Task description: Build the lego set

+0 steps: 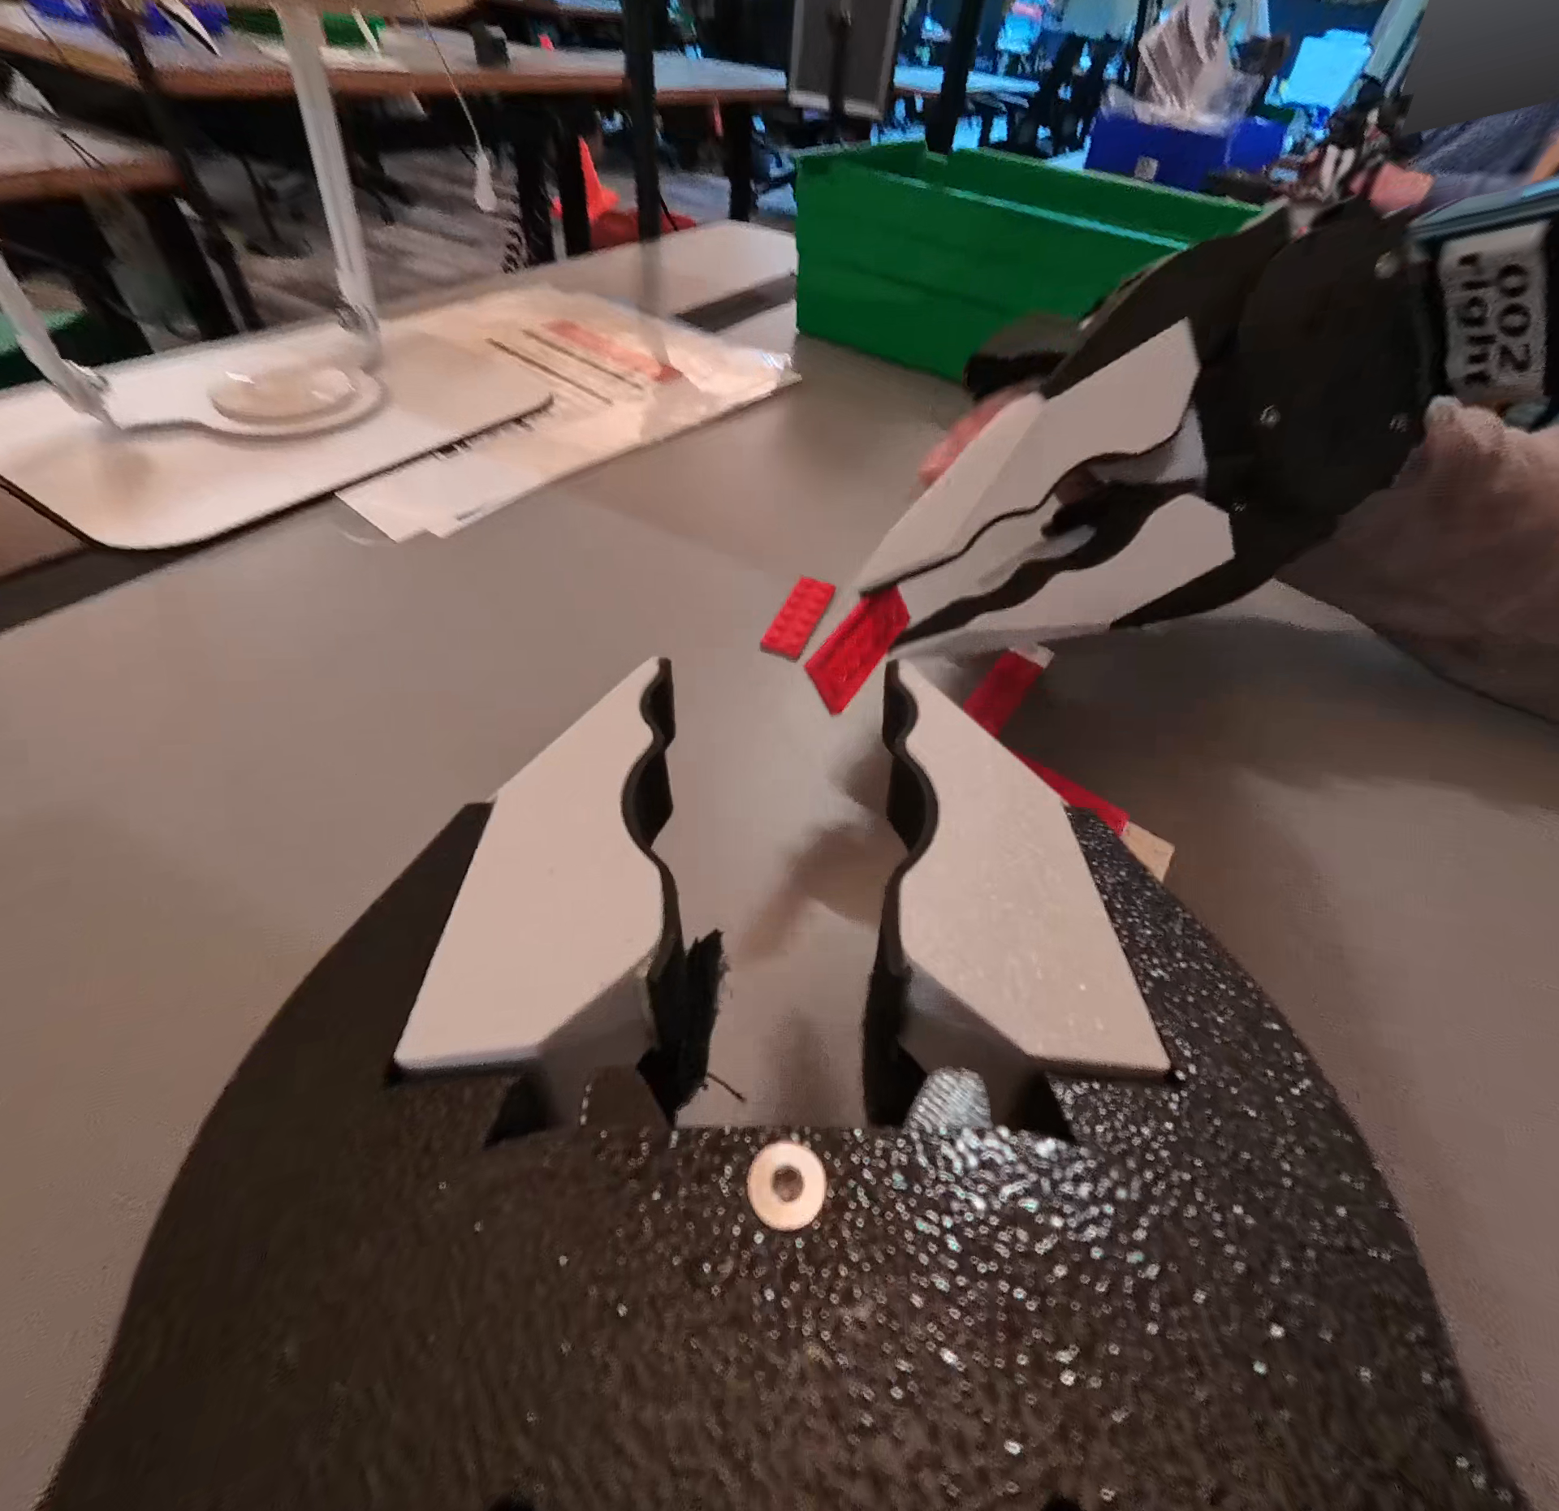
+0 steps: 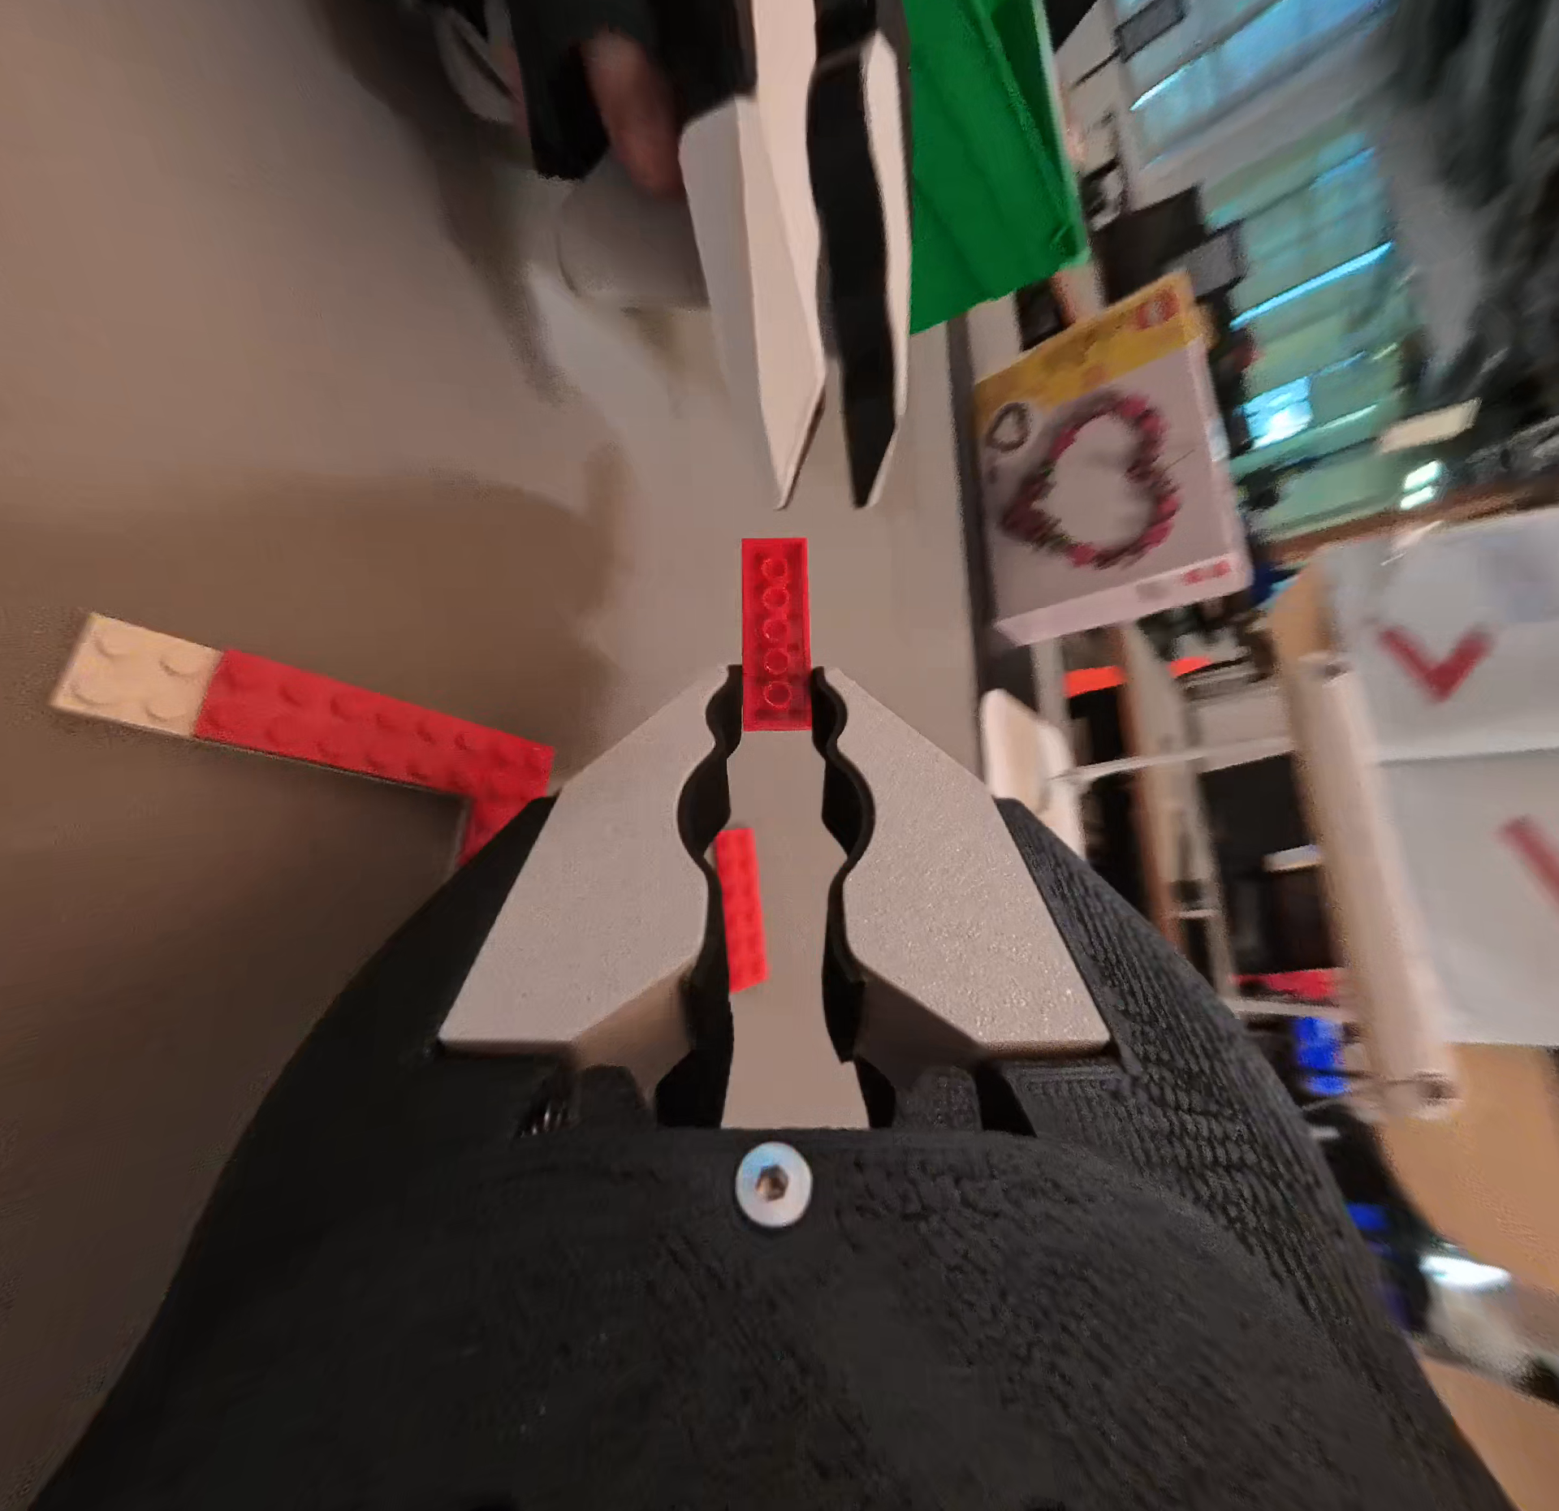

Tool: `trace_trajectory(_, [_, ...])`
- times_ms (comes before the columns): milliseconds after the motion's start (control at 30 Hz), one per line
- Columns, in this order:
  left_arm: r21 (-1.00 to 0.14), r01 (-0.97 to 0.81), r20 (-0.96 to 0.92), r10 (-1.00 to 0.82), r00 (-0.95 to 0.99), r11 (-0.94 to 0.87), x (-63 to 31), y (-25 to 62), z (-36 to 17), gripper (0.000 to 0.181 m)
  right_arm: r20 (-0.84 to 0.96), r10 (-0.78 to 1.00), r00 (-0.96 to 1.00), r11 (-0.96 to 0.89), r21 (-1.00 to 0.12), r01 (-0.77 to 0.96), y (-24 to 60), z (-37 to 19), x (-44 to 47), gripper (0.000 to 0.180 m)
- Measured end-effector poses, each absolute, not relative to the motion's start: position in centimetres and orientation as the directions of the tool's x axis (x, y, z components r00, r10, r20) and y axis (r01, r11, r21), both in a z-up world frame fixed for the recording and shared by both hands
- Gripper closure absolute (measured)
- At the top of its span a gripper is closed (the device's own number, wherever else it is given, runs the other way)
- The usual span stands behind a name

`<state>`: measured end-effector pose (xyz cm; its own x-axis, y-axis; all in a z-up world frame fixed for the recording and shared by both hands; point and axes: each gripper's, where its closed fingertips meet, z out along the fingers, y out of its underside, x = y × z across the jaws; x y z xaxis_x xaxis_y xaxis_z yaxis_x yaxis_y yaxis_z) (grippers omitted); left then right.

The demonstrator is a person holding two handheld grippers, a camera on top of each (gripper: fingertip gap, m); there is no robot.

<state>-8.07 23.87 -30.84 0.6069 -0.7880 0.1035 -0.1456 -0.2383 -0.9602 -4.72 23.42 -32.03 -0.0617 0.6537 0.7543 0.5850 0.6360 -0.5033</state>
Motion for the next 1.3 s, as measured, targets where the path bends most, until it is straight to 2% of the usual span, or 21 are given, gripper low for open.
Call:
trace_trajectory(200, [-0.95, -0.142, 0.166, -0.833, 0.528, -0.279, -6.8, 22.7, -31.4, 0.145, 0.938, 0.334, -0.09, 0.817, -0.24, 0.525, 22.9, -30.2, -5.1, 0.166])
trace_trajectory(400, [-0.962, -0.077, 0.195, -0.857, 0.477, -0.262, -6.3, 22.0, -30.0, 0.16, 0.991, 0.028, -0.127, 0.866, 0.039, 0.499, 22.2, -29.3, -5.3, 0.166])
trace_trajectory(500, [-0.968, -0.065, 0.186, -0.867, 0.463, -0.242, -6.1, 21.7, -29.4, 0.174, 0.989, -0.059, -0.135, 0.865, 0.118, 0.487, 21.8, -29.1, -5.5, 0.166])
trace_trajectory(633, [-0.973, -0.114, 0.128, -0.877, 0.463, -0.202, -6.0, 21.5, -29.6, 0.177, 0.989, -0.074, -0.131, 0.864, 0.129, 0.486, 21.8, -29.1, -5.4, 0.166])
trace_trajectory(700, [-0.976, -0.145, 0.076, -0.871, 0.485, -0.166, -6.1, 21.7, -29.6, 0.178, 0.993, -0.038, -0.108, 0.871, 0.086, 0.484, 21.8, -29.0, -5.3, 0.164])
trace_trajectory(767, [-0.975, -0.194, -0.003, -0.859, 0.512, -0.112, -6.3, 22.0, -29.7, 0.178, 0.997, 0.049, -0.066, 0.875, -0.011, 0.484, 22.1, -28.5, -5.0, 0.155])
trace_trajectory(833, [-0.974, -0.223, -0.087, -0.844, 0.53, -0.04, -6.5, 22.1, -29.3, 0.178, 0.978, 0.206, 0.008, 0.854, -0.184, 0.486, 22.7, -27.7, -4.4, 0.145])
trace_trajectory(900, [-0.966, -0.256, -0.179, -0.827, 0.533, 0.045, -6.5, 22.0, -28.8, 0.178, 0.904, 0.417, 0.097, 0.787, -0.412, 0.459, 23.3, -26.8, -3.7, 0.139])
trace_trajectory(1000, [-0.937, -0.307, -0.315, -0.791, 0.524, 0.17, -6.2, 21.6, -28.1, 0.178, 0.611, 0.784, 0.107, 0.543, -0.76, 0.357, 23.0, -27.1, -3.1, 0.137])
trace_trajectory(1067, [-0.911, -0.334, -0.388, -0.771, 0.504, 0.24, -5.7, 21.1, -28.0, 0.178, 0.364, 0.929, 0.069, 0.328, -0.894, 0.306, 22.6, -27.8, -2.8, 0.137])
trace_trajectory(1167, [-0.816, -0.436, -0.561, -0.699, 0.444, 0.378, -5.1, 20.6, -28.4, 0.178, 0.056, 0.998, -0.005, 0.056, -0.962, 0.266, 21.8, -28.4, -2.4, 0.136])
trace_trajectory(1300, [-0.588, -0.591, -0.793, -0.537, 0.288, 0.552, -3.8, 19.8, -29.6, 0.178, -0.154, 0.985, -0.078, -0.123, -0.943, 0.31, 20.7, -29.3, -2.0, 0.137])
